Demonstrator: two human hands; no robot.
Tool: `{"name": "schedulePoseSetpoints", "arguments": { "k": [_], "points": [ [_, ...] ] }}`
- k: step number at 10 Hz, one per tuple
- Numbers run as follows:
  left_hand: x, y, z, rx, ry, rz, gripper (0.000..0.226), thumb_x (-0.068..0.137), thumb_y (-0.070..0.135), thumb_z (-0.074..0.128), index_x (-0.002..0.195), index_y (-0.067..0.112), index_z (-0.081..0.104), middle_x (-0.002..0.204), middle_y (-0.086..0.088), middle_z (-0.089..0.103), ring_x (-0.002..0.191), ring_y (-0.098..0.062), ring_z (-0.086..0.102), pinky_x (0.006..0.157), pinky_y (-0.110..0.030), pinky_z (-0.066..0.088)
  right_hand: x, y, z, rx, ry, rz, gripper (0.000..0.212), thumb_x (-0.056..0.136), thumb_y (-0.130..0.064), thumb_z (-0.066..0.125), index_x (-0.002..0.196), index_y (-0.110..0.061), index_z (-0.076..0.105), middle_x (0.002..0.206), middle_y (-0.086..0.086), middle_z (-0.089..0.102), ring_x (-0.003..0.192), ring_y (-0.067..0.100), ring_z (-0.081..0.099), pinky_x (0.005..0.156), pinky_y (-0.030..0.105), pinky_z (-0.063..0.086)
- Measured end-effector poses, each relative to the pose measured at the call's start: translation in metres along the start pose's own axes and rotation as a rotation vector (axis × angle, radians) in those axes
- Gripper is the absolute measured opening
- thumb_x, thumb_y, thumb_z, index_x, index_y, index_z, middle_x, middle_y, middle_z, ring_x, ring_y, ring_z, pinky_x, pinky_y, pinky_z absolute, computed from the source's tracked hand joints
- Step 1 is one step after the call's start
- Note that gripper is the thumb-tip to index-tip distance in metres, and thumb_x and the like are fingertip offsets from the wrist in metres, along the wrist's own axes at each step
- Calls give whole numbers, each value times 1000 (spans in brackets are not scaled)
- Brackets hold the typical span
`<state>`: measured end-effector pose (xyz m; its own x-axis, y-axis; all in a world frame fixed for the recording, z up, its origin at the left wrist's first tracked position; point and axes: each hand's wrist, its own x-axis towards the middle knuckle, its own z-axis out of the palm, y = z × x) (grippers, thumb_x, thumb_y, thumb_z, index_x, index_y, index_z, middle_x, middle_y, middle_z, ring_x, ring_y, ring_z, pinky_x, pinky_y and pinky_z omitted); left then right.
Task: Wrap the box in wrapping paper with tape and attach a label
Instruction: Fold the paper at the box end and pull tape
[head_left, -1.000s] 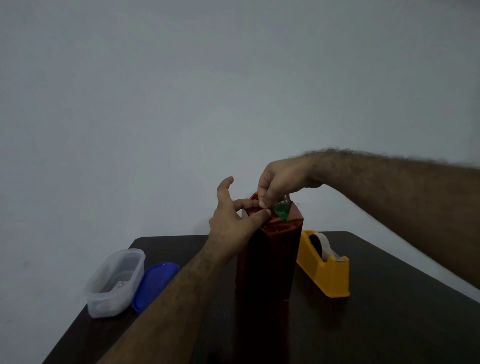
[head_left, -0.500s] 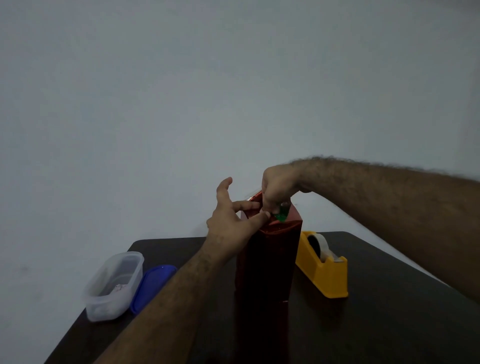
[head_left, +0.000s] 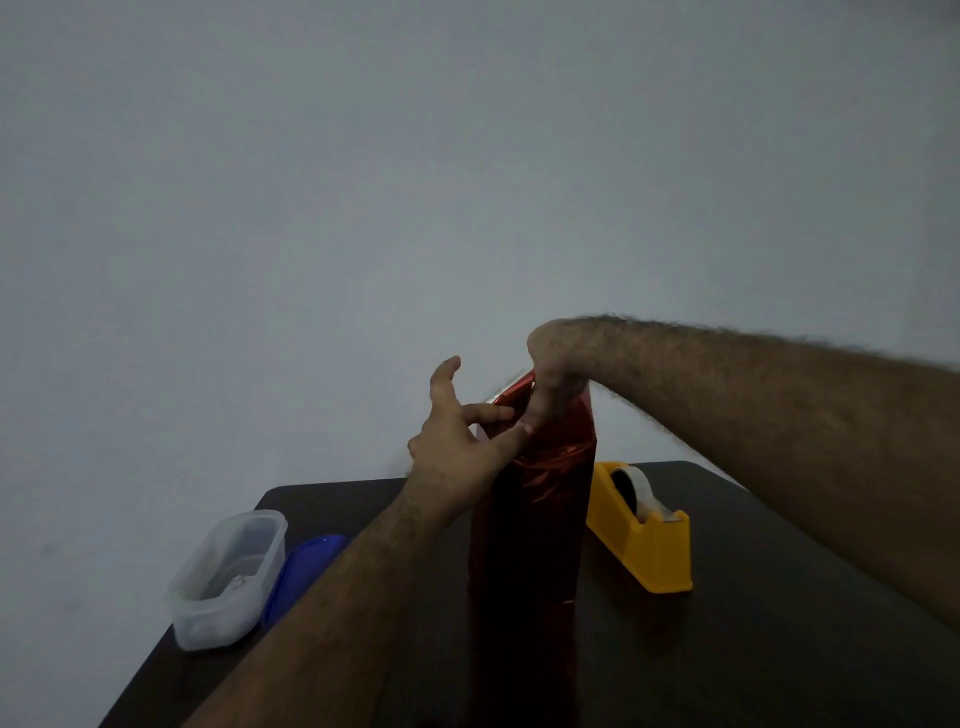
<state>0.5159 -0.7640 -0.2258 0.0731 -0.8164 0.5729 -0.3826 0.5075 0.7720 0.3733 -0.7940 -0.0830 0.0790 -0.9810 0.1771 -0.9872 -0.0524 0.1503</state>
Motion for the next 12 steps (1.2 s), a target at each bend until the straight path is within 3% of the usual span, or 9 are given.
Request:
{"name": "schedulePoseSetpoints", "arguments": {
  "k": [1, 2, 3, 4, 6, 8, 9, 11, 12],
  "points": [
    [-1, 1, -1, 18, -5, -6, 112, 66, 71, 79, 150, 58, 6, 108, 32, 73, 115, -30, 67, 108, -60, 47, 27, 10, 7, 31, -27, 46, 54, 54, -42, 96, 94, -19, 67, 109, 10, 73, 92, 28, 65, 95, 53, 57],
    [-1, 3, 0, 26, 2, -2, 112, 66, 72, 79, 151, 57, 7, 108, 31, 74, 116, -27, 67, 110, -60, 45, 23, 14, 6, -16, 68, -12, 72, 46, -52, 93, 103, -18, 65, 115, 11, 68, 104, 33, 63, 98, 57, 52],
    [0, 1, 1, 27, 14, -6, 112, 68, 69, 81, 153, 53, 9, 106, 31, 74, 113, -14, 66, 113, -58, 42, -1, 20, 4, -85, 221, 10, 91, 66, -49, 92, 137, -14, 47, 137, 15, 49, 131, 39, 45, 107, 57, 38],
    [3, -2, 2, 13, 12, -23, 112, 69, 65, 82, 153, 53, 8, 103, 33, 74, 118, -17, 64, 113, -58, 43, -9, 20, 4, -52, 279, 75, 115, 51, -64, 94, 142, -25, 36, 141, 7, 42, 131, 31, 39, 103, 52, 38],
    [4, 2, 3, -43, -18, -38, 115, 64, 68, 82, 151, 55, 7, 104, 28, 75, 114, -18, 68, 109, -55, 47, -12, 21, 14, 159, 137, 196, 137, 37, -76, 91, 148, -24, 31, 145, 8, 38, 134, 32, 35, 105, 55, 42],
    [4, 1, 3, -139, -30, -75, 116, 61, 64, 83, 150, 55, 9, 106, 21, 78, 111, -19, 71, 105, -52, 52, -6, 26, 24, 284, 175, 215, 111, 53, -54, 91, 144, -20, 36, 137, 10, 40, 127, 32, 36, 100, 50, 51],
    [7, 2, 3, -160, -23, -103, 117, 62, 62, 81, 153, 50, 9, 105, 20, 78, 116, -18, 69, 109, -53, 49, -6, 37, 28, 628, 322, 100, 99, 69, -50, 91, 149, -21, 39, 145, 7, 42, 134, 31, 36, 99, 45, 49],
    [6, 21, 2, -267, 29, -113, 87, 101, 22, 68, 165, 22, 8, 99, 12, 80, 87, 21, 65, 94, -16, 43, -7, 71, 63, 1076, 565, 64, 71, 89, -75, 57, 138, -23, 53, 144, 0, 54, 130, 26, 52, 110, 52, 46],
    [7, 25, -2, -238, 28, -120, 83, 104, 18, 62, 166, 23, 6, 102, 15, 78, 85, 24, 61, 108, -27, 39, -12, 94, 101, 1092, 544, 102, 58, 99, -66, 53, 132, -18, 58, 138, 1, 59, 126, 24, 57, 106, 47, 49]
  ]
}}
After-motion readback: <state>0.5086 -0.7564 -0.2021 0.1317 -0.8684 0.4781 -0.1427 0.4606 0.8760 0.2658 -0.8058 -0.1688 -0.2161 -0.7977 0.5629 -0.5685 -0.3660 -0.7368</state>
